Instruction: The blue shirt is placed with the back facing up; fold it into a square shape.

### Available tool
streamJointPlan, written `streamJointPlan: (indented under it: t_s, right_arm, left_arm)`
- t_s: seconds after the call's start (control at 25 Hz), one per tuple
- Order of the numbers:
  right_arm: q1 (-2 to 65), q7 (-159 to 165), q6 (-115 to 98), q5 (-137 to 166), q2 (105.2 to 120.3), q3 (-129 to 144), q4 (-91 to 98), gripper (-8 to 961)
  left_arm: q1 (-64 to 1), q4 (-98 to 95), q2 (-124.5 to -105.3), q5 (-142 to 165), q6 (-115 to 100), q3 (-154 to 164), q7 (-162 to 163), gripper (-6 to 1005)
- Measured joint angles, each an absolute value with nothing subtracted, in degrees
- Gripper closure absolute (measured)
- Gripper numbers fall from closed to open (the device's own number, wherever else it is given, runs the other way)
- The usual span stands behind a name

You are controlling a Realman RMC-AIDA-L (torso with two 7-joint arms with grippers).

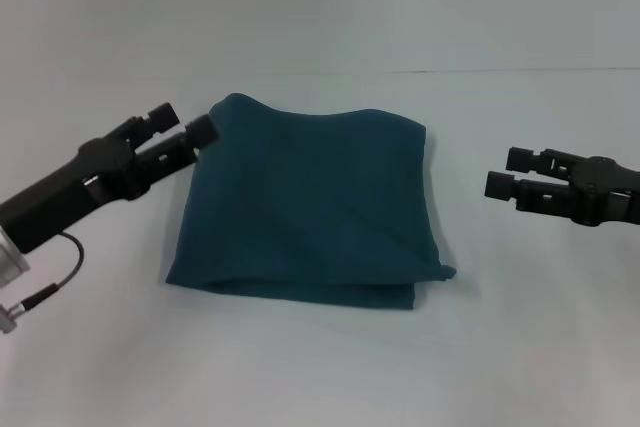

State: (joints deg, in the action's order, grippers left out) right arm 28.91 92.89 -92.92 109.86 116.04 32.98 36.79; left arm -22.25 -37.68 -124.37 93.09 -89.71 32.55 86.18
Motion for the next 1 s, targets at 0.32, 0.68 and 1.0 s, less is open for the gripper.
streamJointPlan:
  t_s: [0.32, 0.68, 1.0]
  right_arm:
    - [28.92, 91.71, -92.77, 109.93, 116.07, 33.11, 36.57, 40]
    - [28.82, 90.9, -92.79, 110.12, 116.18, 33.33, 36.48, 42]
    - [28.83, 90.88, -92.9, 110.65, 116.28, 33.42, 36.47, 42]
  left_arm:
    - [-21.85, -36.25, -124.37, 94.29, -90.39, 32.86, 85.2, 49]
    - [-22.32, -36.21, -124.3, 96.03, -91.0, 33.06, 85.0, 50]
    - [-22.33, -36.21, -124.27, 96.29, -91.62, 33.04, 84.75, 49]
